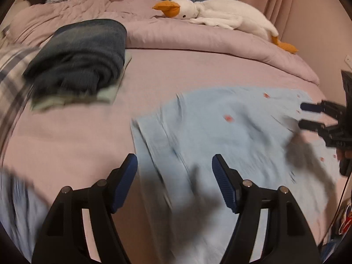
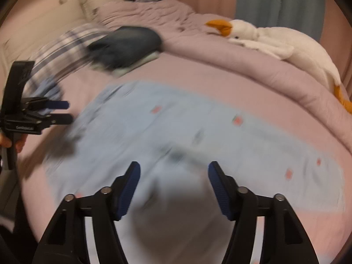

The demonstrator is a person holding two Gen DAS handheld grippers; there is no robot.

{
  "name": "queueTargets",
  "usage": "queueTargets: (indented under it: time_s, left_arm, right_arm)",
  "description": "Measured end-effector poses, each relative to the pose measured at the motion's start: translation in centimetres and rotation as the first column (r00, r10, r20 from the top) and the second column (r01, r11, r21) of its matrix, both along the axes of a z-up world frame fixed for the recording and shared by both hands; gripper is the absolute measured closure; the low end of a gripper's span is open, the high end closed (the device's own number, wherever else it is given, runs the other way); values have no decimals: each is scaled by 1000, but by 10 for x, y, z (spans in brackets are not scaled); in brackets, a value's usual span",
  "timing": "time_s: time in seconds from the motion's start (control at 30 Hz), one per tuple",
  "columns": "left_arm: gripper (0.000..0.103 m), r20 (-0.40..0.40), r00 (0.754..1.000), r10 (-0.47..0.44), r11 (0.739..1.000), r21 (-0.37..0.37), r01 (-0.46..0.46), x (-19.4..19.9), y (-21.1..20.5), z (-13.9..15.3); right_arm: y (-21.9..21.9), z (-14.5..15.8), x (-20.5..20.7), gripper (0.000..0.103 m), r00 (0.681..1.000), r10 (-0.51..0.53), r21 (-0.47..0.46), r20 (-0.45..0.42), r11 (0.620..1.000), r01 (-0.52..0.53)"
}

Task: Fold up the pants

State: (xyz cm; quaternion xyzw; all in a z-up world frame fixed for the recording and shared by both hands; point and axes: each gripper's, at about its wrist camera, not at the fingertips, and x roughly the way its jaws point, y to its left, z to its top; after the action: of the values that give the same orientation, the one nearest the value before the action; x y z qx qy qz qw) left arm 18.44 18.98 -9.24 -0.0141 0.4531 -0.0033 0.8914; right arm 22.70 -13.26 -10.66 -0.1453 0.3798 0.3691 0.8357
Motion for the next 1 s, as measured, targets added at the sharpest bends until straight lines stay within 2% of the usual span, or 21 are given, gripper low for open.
queueTargets:
  time_s: [0.07,0.13,0.17,0.2,0.37,0.43,0.47,0.5,0.6,0.63,0.67,0.7,0.73,0.8,0.87,0.93,1.0]
  left_arm:
    - [33,-27,1000,-10,1000,0,10,29,9,-5]
    - [33,-56,997,-43,998,-58,40,49,21,-8]
    - [33,-64,996,-67,994,-93,61,55,22,-9]
    - [33,-72,993,-99,987,-131,89,64,28,-11]
    - [33,-137,974,-178,978,-136,159,72,29,-24]
    - [39,-166,962,-216,971,-139,194,77,31,-30]
    - [43,-178,952,-248,961,-167,219,78,32,-32]
    - [52,-187,948,-257,960,-164,228,79,32,-34]
    - [59,-195,929,-314,945,-162,286,76,27,-33]
    - [60,-190,925,-329,940,-161,302,74,25,-30]
    - [61,-182,923,-339,938,-143,316,71,21,-25]
    - [63,-177,922,-344,937,-132,325,70,20,-21]
    - [66,-162,923,-350,935,-113,335,68,18,-15]
    - [70,-131,930,-344,938,-87,335,66,17,-6]
    - [71,-114,944,-309,951,-52,305,69,18,-7]
    - [70,-165,958,-236,972,-38,233,81,21,-24]
    - [69,-186,964,-191,981,-13,192,85,17,-34]
  right_arm:
    - [11,-4,36,38,1000,-16,-38,-7,999,16]
    - [30,-12,71,38,1000,-24,-73,-18,997,23]
    - [20,-13,74,38,999,-25,-78,-20,997,23]
    - [29,-18,88,38,999,-29,-100,-25,995,26]
    - [51,-31,121,38,997,58,-177,-44,982,-65]
    - [64,-40,131,38,995,87,-233,-52,967,-97]
    - [69,-46,135,38,993,94,-263,-65,959,-108]
    - [71,-54,139,37,991,102,-278,-90,953,-123]
    - [68,-56,144,39,985,85,-230,-147,966,-117]
    - [67,-55,142,52,981,92,-212,-170,969,-127]
    - [67,-54,139,62,980,107,-209,-167,968,-141]
    - [69,-51,133,80,981,125,-220,-152,963,-156]
    - [71,-48,126,90,981,142,-240,-133,956,-171]
    - [77,-42,118,93,985,153,-282,-75,945,-168]
    - [77,-33,119,93,993,116,-266,-24,957,-119]
    - [81,-39,126,93,997,74,-265,-32,961,-80]
    - [92,-57,123,93,998,53,-320,-38,945,-62]
